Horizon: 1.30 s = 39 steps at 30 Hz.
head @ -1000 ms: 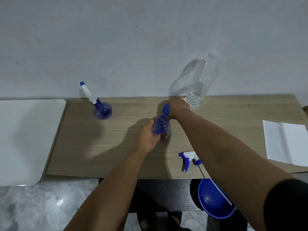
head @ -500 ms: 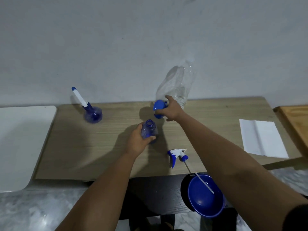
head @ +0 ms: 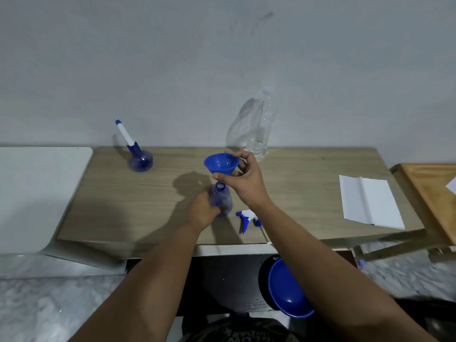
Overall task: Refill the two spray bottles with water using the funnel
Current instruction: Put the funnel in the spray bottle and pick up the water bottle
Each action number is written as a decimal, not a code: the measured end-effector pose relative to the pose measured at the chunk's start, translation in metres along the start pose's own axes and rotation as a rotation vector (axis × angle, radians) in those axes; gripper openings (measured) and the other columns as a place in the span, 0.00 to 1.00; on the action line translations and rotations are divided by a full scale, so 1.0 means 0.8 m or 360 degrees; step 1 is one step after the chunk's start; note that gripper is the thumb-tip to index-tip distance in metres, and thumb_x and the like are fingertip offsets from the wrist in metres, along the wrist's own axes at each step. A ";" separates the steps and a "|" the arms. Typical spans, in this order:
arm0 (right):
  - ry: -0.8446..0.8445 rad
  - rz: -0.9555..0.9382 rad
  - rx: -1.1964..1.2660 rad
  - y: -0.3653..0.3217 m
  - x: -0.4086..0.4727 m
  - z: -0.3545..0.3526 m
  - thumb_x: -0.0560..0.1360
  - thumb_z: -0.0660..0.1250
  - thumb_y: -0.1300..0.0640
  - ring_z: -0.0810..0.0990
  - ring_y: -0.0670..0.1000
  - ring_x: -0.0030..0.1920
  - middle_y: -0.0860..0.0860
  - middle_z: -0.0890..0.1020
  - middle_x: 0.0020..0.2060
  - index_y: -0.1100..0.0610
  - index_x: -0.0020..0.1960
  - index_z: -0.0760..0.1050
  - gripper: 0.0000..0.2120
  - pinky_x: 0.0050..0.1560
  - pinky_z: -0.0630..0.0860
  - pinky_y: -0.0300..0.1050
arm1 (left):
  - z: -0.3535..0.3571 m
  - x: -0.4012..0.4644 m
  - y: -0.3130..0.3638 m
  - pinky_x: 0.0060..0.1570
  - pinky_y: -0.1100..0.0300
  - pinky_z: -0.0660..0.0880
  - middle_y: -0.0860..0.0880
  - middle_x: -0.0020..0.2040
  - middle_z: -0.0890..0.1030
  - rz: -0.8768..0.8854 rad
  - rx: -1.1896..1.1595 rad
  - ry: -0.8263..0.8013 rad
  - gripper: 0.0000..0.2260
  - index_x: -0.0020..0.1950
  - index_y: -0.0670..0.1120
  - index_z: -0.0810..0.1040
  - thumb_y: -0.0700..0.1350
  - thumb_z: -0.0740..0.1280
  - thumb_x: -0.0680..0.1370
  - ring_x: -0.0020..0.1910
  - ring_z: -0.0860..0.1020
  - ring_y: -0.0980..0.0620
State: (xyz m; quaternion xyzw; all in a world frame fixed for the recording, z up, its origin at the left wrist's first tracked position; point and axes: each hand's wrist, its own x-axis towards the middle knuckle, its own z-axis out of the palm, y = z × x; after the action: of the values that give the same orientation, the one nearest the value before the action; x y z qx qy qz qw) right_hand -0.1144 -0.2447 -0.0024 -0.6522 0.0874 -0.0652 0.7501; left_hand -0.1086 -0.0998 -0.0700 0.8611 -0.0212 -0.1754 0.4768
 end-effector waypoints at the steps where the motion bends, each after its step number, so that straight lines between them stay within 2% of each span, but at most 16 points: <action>1: 0.0011 -0.0005 0.0028 0.004 -0.004 0.002 0.66 0.81 0.74 0.84 0.64 0.61 0.61 0.80 0.65 0.59 0.62 0.69 0.32 0.53 0.84 0.45 | 0.000 -0.001 0.002 0.39 0.64 0.70 0.55 0.44 0.81 -0.0005 0.0016 -0.0004 0.19 0.56 0.52 0.73 0.41 0.76 0.70 0.46 0.81 0.50; 3: 0.0015 -0.0023 -0.0031 0.013 -0.011 0.002 0.65 0.82 0.73 0.85 0.60 0.60 0.57 0.81 0.62 0.57 0.60 0.69 0.32 0.55 0.84 0.47 | 0.001 -0.004 0.006 0.38 0.62 0.70 0.55 0.43 0.80 -0.0021 0.0041 -0.0011 0.18 0.55 0.52 0.72 0.43 0.77 0.71 0.44 0.80 0.51; 6: 0.0008 -0.0070 -0.0250 0.033 -0.017 -0.008 0.63 0.85 0.69 0.83 0.56 0.58 0.54 0.80 0.58 0.60 0.60 0.70 0.33 0.60 0.82 0.56 | 0.002 -0.005 0.006 0.36 0.65 0.69 0.55 0.44 0.79 -0.0031 0.0077 0.0024 0.18 0.59 0.48 0.73 0.42 0.75 0.73 0.43 0.79 0.52; 8: -0.0034 -0.0082 -0.0323 0.044 -0.023 -0.015 0.62 0.85 0.64 0.81 0.59 0.60 0.54 0.80 0.60 0.57 0.61 0.70 0.34 0.62 0.79 0.64 | 0.001 -0.007 0.007 0.42 0.58 0.75 0.52 0.47 0.81 -0.0050 0.0080 0.0022 0.21 0.64 0.47 0.74 0.42 0.74 0.72 0.47 0.81 0.47; 9: -0.0056 -0.0083 -0.0367 0.047 -0.025 -0.017 0.61 0.85 0.62 0.81 0.57 0.61 0.51 0.80 0.61 0.54 0.62 0.70 0.36 0.62 0.78 0.65 | 0.000 -0.008 0.008 0.46 0.53 0.78 0.50 0.48 0.83 -0.0060 0.0090 0.0024 0.24 0.65 0.48 0.75 0.47 0.74 0.70 0.48 0.82 0.46; 11: -0.0116 -0.0088 -0.0479 0.046 -0.031 -0.022 0.61 0.86 0.60 0.80 0.50 0.65 0.43 0.79 0.65 0.48 0.67 0.69 0.40 0.66 0.77 0.62 | -0.001 -0.007 0.005 0.50 0.48 0.80 0.50 0.47 0.85 -0.0058 0.0127 -0.0005 0.29 0.66 0.52 0.75 0.55 0.72 0.65 0.47 0.84 0.46; 15: -0.0167 -0.0131 -0.0571 0.040 -0.039 -0.037 0.66 0.83 0.62 0.78 0.46 0.68 0.43 0.77 0.69 0.43 0.74 0.65 0.44 0.67 0.76 0.50 | -0.004 -0.005 -0.001 0.48 0.51 0.80 0.52 0.44 0.84 -0.0075 0.0135 -0.0034 0.24 0.62 0.50 0.76 0.48 0.78 0.68 0.44 0.83 0.49; 19: 0.0046 -0.0121 -0.0580 0.031 -0.037 -0.062 0.73 0.73 0.61 0.80 0.44 0.63 0.44 0.79 0.65 0.42 0.72 0.69 0.32 0.65 0.78 0.53 | -0.021 -0.008 -0.005 0.45 0.56 0.77 0.52 0.45 0.82 -0.0080 0.0250 -0.0211 0.21 0.56 0.52 0.73 0.42 0.78 0.68 0.44 0.81 0.51; 21: 0.0186 -0.0127 -0.0628 0.019 -0.020 -0.074 0.75 0.70 0.65 0.80 0.45 0.61 0.44 0.81 0.62 0.46 0.69 0.72 0.26 0.64 0.79 0.56 | -0.040 0.003 -0.007 0.43 0.59 0.76 0.52 0.47 0.81 -0.0090 0.0339 -0.0152 0.13 0.53 0.51 0.74 0.46 0.74 0.71 0.47 0.81 0.49; 23: 0.0301 -0.0167 -0.0690 -0.004 0.010 -0.084 0.76 0.70 0.65 0.80 0.46 0.59 0.45 0.82 0.60 0.49 0.67 0.74 0.22 0.60 0.79 0.54 | -0.061 0.027 -0.005 0.53 0.55 0.77 0.51 0.55 0.82 -0.0141 0.0443 0.0001 0.19 0.62 0.52 0.76 0.49 0.67 0.70 0.54 0.81 0.46; 26: 0.0431 -0.0260 -0.0843 -0.048 0.069 -0.094 0.77 0.71 0.61 0.79 0.49 0.59 0.48 0.81 0.62 0.52 0.67 0.75 0.20 0.62 0.78 0.51 | -0.089 0.065 0.043 0.64 0.55 0.71 0.45 0.67 0.78 -0.0156 0.0313 0.0218 0.23 0.72 0.48 0.72 0.43 0.66 0.77 0.63 0.77 0.45; 28: 0.0491 -0.0314 -0.0951 -0.079 0.111 -0.097 0.78 0.71 0.58 0.77 0.51 0.64 0.51 0.79 0.65 0.54 0.70 0.74 0.22 0.68 0.75 0.53 | -0.097 0.087 0.090 0.64 0.57 0.70 0.44 0.69 0.76 -0.0075 0.0175 0.0245 0.22 0.73 0.46 0.71 0.43 0.66 0.79 0.66 0.75 0.46; 31: 0.0502 -0.0273 -0.1094 -0.118 0.168 -0.093 0.79 0.70 0.51 0.72 0.54 0.73 0.55 0.72 0.73 0.53 0.77 0.67 0.28 0.71 0.71 0.51 | -0.092 0.119 0.148 0.58 0.59 0.70 0.47 0.69 0.76 0.0066 0.0124 0.0206 0.23 0.73 0.49 0.71 0.48 0.69 0.78 0.64 0.76 0.48; 33: 0.0430 -0.0170 -0.1175 -0.131 0.200 -0.089 0.79 0.70 0.48 0.70 0.58 0.75 0.56 0.69 0.76 0.53 0.80 0.63 0.33 0.72 0.71 0.54 | -0.080 0.133 0.180 0.61 0.57 0.72 0.48 0.69 0.76 0.0141 0.0133 0.0168 0.25 0.73 0.50 0.71 0.49 0.70 0.77 0.65 0.76 0.48; 35: 0.0354 -0.0108 -0.1293 -0.132 0.223 -0.087 0.79 0.71 0.45 0.72 0.59 0.74 0.57 0.71 0.75 0.54 0.80 0.64 0.34 0.71 0.73 0.55 | -0.066 0.144 0.206 0.65 0.55 0.71 0.48 0.69 0.76 0.0231 0.0165 0.0134 0.27 0.74 0.50 0.71 0.49 0.72 0.76 0.67 0.75 0.48; 39: 0.0350 -0.0175 -0.1315 -0.115 0.226 -0.095 0.80 0.70 0.45 0.79 0.57 0.65 0.54 0.81 0.65 0.56 0.71 0.74 0.24 0.60 0.75 0.49 | -0.037 0.156 0.234 0.64 0.57 0.69 0.48 0.72 0.74 0.0299 0.0257 0.0032 0.31 0.76 0.48 0.67 0.49 0.73 0.75 0.69 0.73 0.48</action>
State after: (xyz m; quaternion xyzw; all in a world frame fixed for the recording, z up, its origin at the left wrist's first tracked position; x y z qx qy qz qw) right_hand 0.0473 -0.3699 0.0705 -0.8906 0.1508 -0.1338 0.4076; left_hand 0.0422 -0.2029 0.0642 0.8926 -0.1111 -0.1191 0.4204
